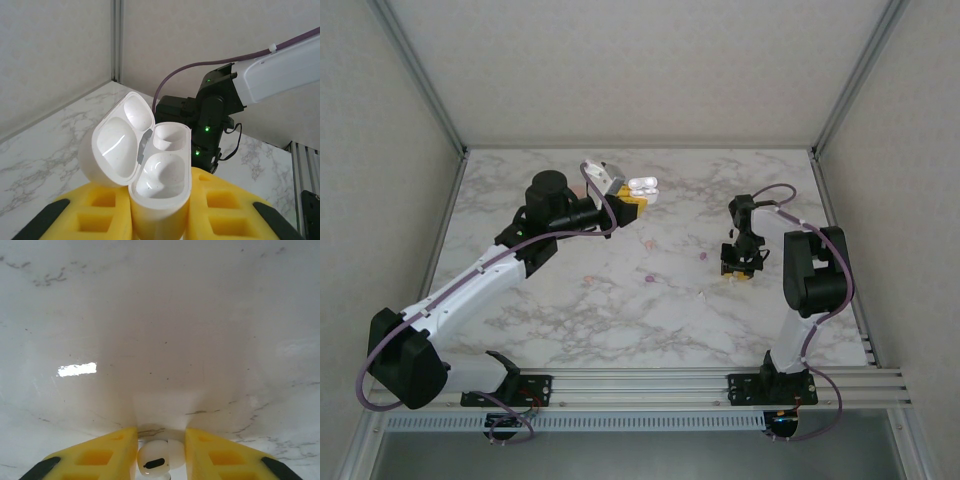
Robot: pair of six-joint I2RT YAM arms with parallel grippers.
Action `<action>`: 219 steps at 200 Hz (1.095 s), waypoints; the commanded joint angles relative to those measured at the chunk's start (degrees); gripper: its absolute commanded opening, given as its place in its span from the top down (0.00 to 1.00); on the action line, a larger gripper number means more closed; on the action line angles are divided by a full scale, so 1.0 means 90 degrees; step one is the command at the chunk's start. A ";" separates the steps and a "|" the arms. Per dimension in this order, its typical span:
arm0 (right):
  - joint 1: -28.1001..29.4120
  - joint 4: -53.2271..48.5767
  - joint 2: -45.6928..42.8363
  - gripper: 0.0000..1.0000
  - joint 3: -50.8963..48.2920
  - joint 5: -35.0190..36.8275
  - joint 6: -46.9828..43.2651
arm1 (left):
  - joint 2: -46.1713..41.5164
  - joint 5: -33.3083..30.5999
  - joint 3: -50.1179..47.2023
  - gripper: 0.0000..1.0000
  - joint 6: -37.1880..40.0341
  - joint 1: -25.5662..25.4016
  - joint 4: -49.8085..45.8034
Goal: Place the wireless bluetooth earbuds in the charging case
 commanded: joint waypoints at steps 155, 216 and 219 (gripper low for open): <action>0.0176 -0.0303 0.0024 0.65 0.0009 0.0305 0.0120 | -0.0019 -0.0018 0.0191 0.81 0.0020 -0.0073 -0.0064; 0.0183 -0.0033 0.0096 0.62 0.0018 -0.0016 0.0766 | -0.0028 -0.0045 0.0196 0.81 0.0015 -0.0073 -0.0083; 0.0182 -0.0048 0.0100 0.62 0.0026 -0.0011 0.0789 | -0.0028 -0.0039 0.0199 0.81 0.0015 -0.0076 -0.0092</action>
